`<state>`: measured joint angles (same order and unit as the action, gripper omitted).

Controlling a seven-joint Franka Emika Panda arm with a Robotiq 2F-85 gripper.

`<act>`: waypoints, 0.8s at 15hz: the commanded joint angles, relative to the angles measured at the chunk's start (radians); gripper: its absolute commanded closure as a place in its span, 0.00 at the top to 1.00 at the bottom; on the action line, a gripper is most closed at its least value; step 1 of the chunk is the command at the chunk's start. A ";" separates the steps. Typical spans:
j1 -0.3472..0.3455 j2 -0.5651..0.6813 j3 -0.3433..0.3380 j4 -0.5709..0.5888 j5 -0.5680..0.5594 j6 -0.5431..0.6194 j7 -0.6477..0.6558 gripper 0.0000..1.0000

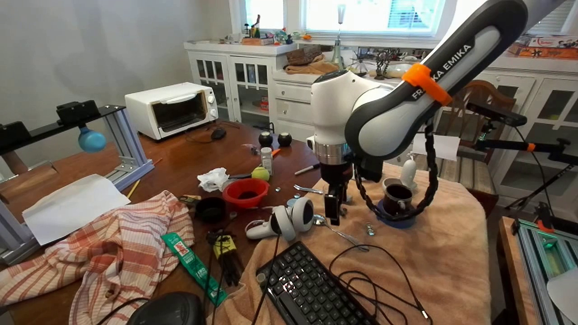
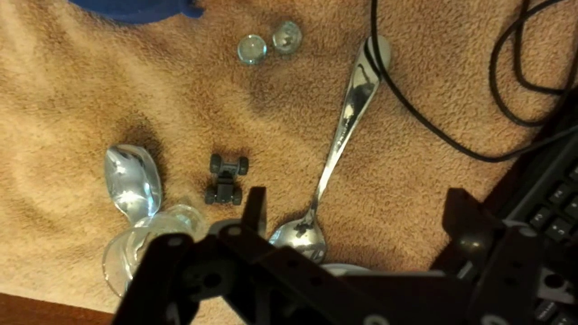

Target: Move a spoon to the right

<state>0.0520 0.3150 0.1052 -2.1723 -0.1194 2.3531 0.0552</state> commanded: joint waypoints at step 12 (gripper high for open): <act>0.016 0.095 -0.035 -0.004 0.033 0.092 0.001 1.00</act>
<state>0.0615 0.3723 0.0847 -2.1780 -0.1139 2.4030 0.0489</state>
